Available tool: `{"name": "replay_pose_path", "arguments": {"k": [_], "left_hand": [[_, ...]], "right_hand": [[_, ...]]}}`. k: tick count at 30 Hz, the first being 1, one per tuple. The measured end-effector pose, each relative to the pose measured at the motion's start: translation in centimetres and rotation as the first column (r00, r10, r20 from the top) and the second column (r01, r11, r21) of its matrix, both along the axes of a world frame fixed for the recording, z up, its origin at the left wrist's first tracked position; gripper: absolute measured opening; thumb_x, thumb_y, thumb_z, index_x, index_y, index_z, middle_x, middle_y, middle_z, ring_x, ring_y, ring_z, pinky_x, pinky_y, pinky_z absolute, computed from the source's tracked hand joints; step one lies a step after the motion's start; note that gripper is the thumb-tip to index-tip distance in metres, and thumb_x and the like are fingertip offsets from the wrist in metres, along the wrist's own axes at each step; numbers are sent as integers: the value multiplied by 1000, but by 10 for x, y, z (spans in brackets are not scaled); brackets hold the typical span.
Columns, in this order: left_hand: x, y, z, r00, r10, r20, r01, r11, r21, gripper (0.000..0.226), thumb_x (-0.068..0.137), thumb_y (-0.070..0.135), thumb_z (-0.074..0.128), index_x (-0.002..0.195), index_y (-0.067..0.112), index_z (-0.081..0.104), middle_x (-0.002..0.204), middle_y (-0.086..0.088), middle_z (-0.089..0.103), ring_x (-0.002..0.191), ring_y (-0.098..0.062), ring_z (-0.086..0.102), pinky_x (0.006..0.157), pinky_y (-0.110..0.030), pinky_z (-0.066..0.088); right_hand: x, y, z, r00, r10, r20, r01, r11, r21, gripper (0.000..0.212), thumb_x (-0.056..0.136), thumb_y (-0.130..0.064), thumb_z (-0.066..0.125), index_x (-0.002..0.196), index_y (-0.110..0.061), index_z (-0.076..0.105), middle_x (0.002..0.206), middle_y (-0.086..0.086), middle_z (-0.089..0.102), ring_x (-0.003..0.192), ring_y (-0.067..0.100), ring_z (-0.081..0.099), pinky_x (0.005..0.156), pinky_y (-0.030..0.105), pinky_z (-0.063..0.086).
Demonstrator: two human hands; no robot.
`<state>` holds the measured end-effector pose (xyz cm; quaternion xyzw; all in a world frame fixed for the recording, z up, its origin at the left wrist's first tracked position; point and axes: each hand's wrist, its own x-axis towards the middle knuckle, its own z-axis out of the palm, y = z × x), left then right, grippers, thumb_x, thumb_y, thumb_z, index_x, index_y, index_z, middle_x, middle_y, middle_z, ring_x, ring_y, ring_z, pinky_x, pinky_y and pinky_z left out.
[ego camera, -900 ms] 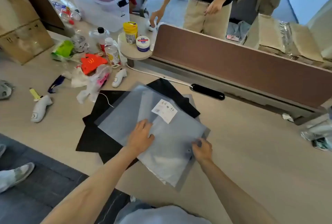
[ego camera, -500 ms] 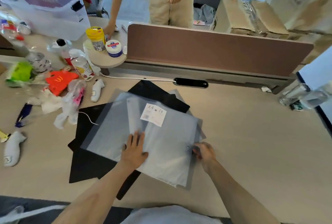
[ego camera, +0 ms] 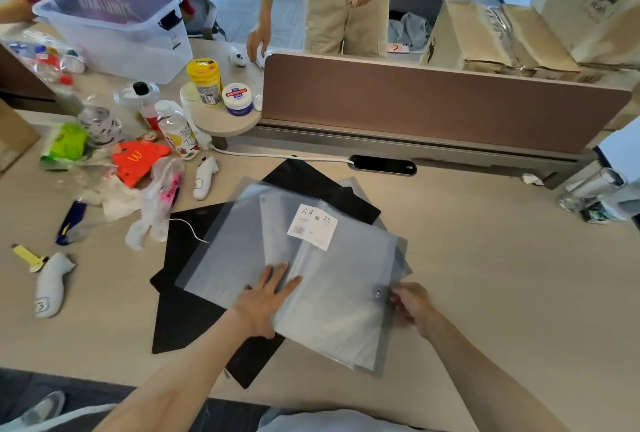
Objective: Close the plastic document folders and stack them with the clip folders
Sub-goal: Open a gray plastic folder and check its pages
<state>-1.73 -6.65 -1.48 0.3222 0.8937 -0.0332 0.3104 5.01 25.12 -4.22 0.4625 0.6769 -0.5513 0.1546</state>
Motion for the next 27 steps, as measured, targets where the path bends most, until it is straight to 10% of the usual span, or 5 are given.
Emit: {"name": "replay_pose_path", "arguments": {"k": [6, 12, 17, 22, 27], "left_hand": [[0, -18, -3, 1000, 0, 25, -4, 990, 139, 106, 81, 43, 60, 142, 41, -26, 157, 2, -26, 146, -32, -14, 112, -47, 34], [6, -23, 23, 968, 247, 53, -249, 897, 365, 79, 85, 46, 52, 144, 50, 0, 158, 14, 7, 136, -18, 32, 111, -38, 35], [14, 11, 50, 894, 440, 81, -412, 740, 531, 63, 92, 33, 52, 145, 44, 21, 152, 10, 30, 135, -16, 36, 112, -37, 32], [21, 57, 67, 807, 565, 172, -510, 519, 686, 46, 98, 20, 46, 138, 43, 40, 145, 7, 46, 134, -12, 42, 113, -35, 35], [19, 89, 99, 694, 634, 343, -600, 245, 761, 37, 102, 22, 37, 132, 39, 50, 130, 16, 54, 122, -4, 49, 108, -39, 41]], "right_hand": [[7, -6, 1, 999, 40, -31, -33, 978, 206, 18, 81, -14, 66, 68, -21, 56, 71, 2, 63, 69, 21, 57, 59, 28, 41], [-7, -5, -10, 998, 61, 9, -62, 983, 172, 35, 78, -50, 64, 60, -19, 63, 85, 13, 71, 86, 32, 67, 70, 32, 46], [-11, -6, 3, 994, 19, -106, -16, 999, 31, 22, 72, -41, 69, 65, -21, 62, 82, 7, 66, 78, 25, 60, 69, 31, 45], [-16, -4, 11, 981, 61, -185, -81, 992, -101, 38, 76, -25, 72, 110, -11, 61, 103, 7, 67, 98, 25, 64, 87, 39, 53], [-10, 17, 37, 959, -148, -240, 76, 956, -283, 17, 87, 1, 56, 104, 0, 59, 80, 14, 63, 64, 25, 60, 53, 30, 52]]}}
